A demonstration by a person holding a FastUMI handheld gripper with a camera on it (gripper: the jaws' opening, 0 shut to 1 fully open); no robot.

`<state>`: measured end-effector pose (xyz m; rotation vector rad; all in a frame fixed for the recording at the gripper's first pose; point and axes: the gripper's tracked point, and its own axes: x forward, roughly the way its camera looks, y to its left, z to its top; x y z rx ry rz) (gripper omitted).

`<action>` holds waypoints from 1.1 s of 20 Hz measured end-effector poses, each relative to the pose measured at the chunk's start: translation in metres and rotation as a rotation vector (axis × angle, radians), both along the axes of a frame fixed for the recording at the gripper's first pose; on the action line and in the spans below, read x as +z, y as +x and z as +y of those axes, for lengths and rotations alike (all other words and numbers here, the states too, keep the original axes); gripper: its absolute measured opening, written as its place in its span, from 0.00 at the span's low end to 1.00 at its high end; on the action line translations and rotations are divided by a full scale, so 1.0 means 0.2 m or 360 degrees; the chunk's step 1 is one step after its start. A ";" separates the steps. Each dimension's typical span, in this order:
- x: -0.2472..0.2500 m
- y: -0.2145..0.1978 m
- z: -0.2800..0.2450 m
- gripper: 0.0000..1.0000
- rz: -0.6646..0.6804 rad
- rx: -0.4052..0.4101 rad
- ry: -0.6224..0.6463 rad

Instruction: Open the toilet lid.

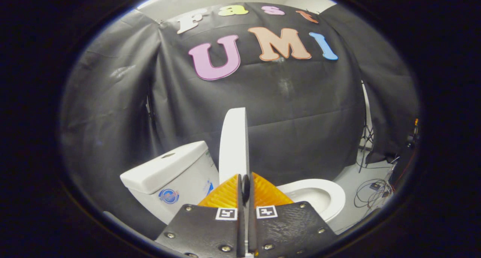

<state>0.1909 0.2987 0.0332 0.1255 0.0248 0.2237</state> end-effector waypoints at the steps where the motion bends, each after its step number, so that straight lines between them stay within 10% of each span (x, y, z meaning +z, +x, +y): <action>1: 0.00 0.00 0.02 0.04 -0.0006 0.0021 -0.0019; 22: 0.01 -0.04 0.31 0.10 -0.0018 0.0314 -0.0058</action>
